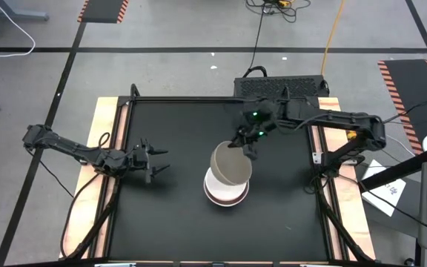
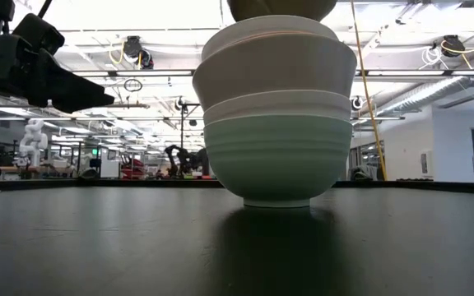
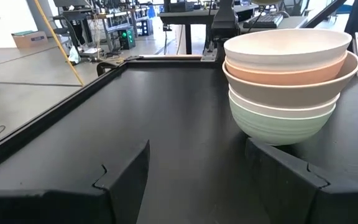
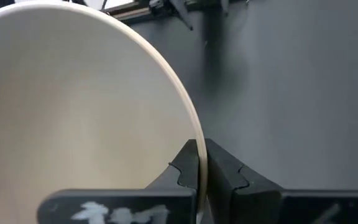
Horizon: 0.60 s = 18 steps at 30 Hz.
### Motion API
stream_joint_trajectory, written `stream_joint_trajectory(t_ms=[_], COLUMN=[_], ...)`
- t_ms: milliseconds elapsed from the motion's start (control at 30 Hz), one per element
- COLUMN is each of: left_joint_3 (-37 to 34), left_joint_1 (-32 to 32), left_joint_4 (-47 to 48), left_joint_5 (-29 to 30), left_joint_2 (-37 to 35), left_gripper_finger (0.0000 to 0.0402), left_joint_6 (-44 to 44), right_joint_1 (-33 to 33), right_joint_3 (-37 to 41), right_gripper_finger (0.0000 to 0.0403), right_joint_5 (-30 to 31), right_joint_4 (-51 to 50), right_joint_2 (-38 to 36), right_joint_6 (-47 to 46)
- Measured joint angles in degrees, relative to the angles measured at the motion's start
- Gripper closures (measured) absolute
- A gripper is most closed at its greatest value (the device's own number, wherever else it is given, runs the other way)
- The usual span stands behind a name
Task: Nest bowls inside each other
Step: Stack the brown bowl on the white bowl
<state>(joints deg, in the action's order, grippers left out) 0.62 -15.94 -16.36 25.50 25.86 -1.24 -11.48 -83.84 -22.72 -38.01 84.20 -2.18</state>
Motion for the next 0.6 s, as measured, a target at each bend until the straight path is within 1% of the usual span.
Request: stream_joint_trajectory(t_ms=[267, 367, 467, 600], left_joint_3=[0.00, 0.00, 0.00, 0.00], left_joint_1=[0.00, 0.00, 0.00, 0.00], left_joint_4=[0.07, 0.20, 0.33, 0.31], left_joint_5=[-0.02, -0.04, -0.07, -0.07], left_joint_2=[0.01, 0.00, -0.01, -0.01], left_gripper_finger=[0.0133, 0.0133, 0.0133, 0.0133], left_joint_6=[-0.11, -0.53, -0.80, -0.80], right_joint_1=[2.83, 3.61, 4.23, 5.56], right_joint_3=[-6.57, -7.63, -7.71, -7.73], right_gripper_finger=[0.0402, 0.0402, 0.0402, 0.0402], right_joint_5=[0.76, 4.47, 5.18, 8.06], right_joint_4=[-5.49, -9.35, -11.06, -12.51], right_joint_2=[6.64, 8.49, 10.01, 11.91], right_joint_6=[0.85, 0.97, 0.96, 0.60])
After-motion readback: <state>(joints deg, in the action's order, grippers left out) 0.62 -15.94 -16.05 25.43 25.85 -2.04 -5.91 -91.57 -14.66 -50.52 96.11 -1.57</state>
